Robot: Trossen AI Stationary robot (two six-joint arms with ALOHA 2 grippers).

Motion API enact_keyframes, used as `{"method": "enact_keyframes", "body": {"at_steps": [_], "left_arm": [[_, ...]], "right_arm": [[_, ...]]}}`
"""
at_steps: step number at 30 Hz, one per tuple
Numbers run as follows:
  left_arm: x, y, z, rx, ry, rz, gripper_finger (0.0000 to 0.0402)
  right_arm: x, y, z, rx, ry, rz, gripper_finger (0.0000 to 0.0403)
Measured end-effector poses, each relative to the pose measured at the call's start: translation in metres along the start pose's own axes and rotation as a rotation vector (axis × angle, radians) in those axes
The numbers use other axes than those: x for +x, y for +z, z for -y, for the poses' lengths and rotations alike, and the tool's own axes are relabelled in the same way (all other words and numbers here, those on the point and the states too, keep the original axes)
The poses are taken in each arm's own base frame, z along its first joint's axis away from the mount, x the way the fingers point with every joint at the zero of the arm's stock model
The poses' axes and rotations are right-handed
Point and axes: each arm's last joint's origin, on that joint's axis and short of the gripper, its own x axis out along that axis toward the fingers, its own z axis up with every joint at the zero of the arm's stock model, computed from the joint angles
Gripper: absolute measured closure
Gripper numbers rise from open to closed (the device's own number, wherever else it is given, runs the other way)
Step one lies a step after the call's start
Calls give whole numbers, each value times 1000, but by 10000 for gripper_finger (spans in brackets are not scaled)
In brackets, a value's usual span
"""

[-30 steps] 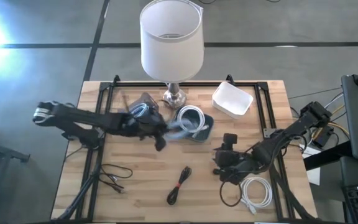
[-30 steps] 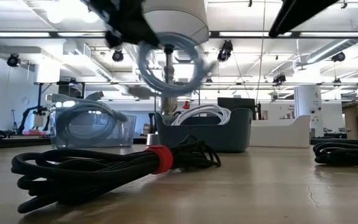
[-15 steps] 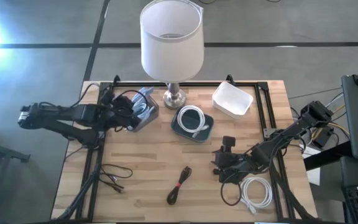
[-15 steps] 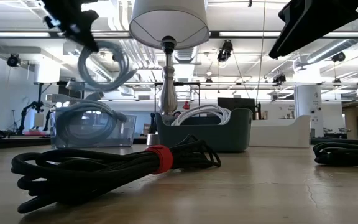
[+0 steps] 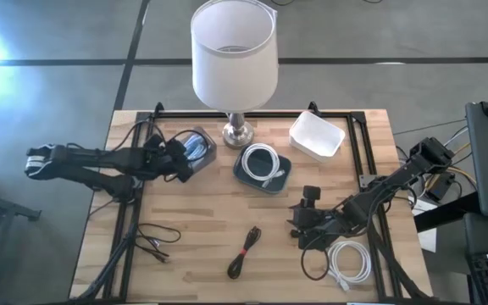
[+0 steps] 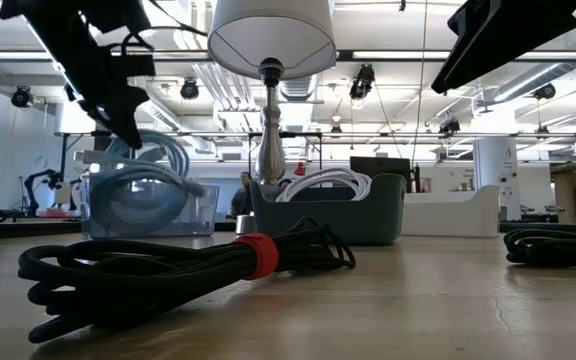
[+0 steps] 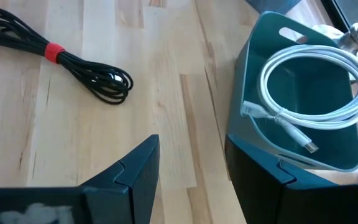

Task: Pick & Place USB Port
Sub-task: Put the blue hdmi cable into the black bin

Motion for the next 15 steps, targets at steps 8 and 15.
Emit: {"method": "enact_keyframes", "body": {"at_steps": [8, 15], "left_arm": [[8, -5, -4, -7, 12, -48, 333], [10, -5, -5, 6, 4, -61, 300]], "right_arm": [[0, 0, 0, 2, 2, 2, 225], [0, 1, -1, 11, 7, 12, 225]]}}
